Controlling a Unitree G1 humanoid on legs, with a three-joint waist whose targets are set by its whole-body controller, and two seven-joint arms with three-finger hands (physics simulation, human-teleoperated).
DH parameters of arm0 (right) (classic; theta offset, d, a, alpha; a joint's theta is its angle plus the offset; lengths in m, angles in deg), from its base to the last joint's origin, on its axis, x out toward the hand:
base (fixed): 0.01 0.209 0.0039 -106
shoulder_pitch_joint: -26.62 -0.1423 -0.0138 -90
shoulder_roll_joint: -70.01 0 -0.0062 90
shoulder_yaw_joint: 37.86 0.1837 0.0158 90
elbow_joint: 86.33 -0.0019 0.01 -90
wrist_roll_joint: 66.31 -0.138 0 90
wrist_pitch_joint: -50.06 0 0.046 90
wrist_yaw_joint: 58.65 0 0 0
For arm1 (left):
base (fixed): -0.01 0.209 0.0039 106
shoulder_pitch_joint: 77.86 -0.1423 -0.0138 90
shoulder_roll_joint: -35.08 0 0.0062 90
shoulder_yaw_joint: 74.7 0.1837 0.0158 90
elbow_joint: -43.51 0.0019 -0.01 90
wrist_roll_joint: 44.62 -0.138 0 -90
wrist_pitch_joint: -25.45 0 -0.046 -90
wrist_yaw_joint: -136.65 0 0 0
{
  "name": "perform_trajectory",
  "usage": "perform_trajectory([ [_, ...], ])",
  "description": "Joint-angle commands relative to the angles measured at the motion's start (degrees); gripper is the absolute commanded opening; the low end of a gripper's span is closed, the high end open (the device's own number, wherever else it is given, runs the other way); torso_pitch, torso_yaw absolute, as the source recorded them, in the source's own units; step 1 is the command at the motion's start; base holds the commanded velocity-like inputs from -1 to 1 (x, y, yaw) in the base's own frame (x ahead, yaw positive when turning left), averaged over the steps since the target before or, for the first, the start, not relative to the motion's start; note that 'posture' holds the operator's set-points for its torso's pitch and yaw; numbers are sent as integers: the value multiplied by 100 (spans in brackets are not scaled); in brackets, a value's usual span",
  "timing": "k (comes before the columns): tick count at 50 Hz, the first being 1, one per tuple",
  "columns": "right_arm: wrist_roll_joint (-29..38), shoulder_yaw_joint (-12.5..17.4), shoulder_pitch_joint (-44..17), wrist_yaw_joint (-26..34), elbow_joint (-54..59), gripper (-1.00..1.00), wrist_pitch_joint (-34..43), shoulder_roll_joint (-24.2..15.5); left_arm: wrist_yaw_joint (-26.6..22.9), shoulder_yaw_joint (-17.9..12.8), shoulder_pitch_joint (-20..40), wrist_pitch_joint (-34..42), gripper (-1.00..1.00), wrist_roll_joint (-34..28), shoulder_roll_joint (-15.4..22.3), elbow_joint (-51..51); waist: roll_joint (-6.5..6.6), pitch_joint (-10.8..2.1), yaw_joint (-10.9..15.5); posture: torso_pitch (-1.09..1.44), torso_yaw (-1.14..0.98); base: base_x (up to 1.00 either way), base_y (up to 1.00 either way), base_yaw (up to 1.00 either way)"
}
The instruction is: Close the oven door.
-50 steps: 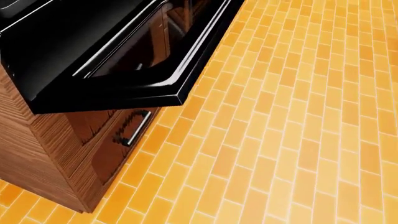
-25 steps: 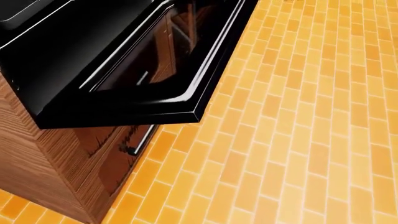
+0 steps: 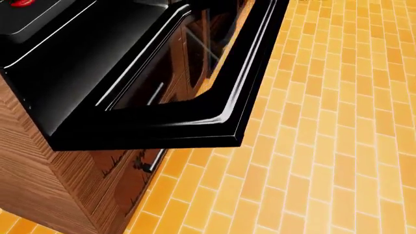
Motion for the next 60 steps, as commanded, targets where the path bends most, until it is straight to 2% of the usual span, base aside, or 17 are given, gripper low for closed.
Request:
perform_trajectory([
  [1,-112,87,-45,-50,-122,100,-173,-138,-30,-4,37,-136,100,3,29,-74,-72,-25,-15,0,0,7,28,0],
  [6,-145,98,-61,-30,-127,100,-143,-139,-40,-9,42,-131,100,10,31,-75,-492,16,-24,0,0,6,30,0],
  [8,-155,102,-64,-19,-127,100,-134,-143,-39,-9,44,-130,100,10,32,-75,-827,-81,-50,0,0,6,31,0],
  [9,-157,101,-64,-19,-126,100,-132,-144,-32,-6,44,-129,100,7,31,-75,-497,2,-122,0,0,6,31,0],
  [13,-163,99,-69,-14,-127,100,-127,-150,-32,-6,44,-128,100,4,34,-74,-582,-81,-128,0,0,6,30,0],
  [17,-157,91,-66,-21,-124,100,-130,-146,-35,-8,44,-130,100,3,34,-75,-339,-10,-114,0,0,5,31,0],
  [19,-155,90,-72,-20,-124,100,-128,-145,-31,-6,40,-133,100,-1,31,-73,-116,-14,-114,0,0,5,30,0],
  [21,-147,86,-70,-24,-123,100,-131,-147,-34,-8,39,-135,100,1,28,-74,283,-112,-87,0,0,5,31,0],
  [35,-104,69,-43,-55,-124,100,-166,-131,-31,1,34,-146,100,-1,23,-76,-380,-44,-15,0,0,6,27,0],
  [39,-98,66,-40,-56,-123,100,-169,-135,-33,1,26,-152,100,2,23,-76,-779,-107,-24,0,0,6,18,0],
  [40,-100,68,-41,-54,-123,100,-168,-134,-30,3,26,-152,100,2,23,-76,-463,-35,-65,0,0,5,16,0],
  [45,-97,68,-43,-46,-123,100,-163,-144,-43,0,37,-139,100,7,30,-74,-437,-65,-77,0,0,7,14,0],
  [49,-93,67,-52,-50,-124,100,-158,-143,-41,1,44,-136,100,5,27,-75,-133,10,-84,0,0,9,13,0],
  [51,-97,71,-50,-45,-124,100,-158,-145,-41,-1,45,-133,100,6,31,-75,207,-68,-73,0,0,9,12,0],
  [52,-98,72,-49,-42,-124,100,-158,-145,-47,-5,47,-130,100,10,34,-75,248,-148,-103,0,0,9,12,0],
  [54,-97,72,-48,-45,-122,100,-160,-143,-40,-2,48,-130,100,4,32,-74,129,-4,-24,0,0,9,13,0],
  [60,-100,75,-50,-40,-122,100,-158,-142,-47,-8,44,-131,100,6,35,-74,-164,2,-11,0,0,8,14,0],
])
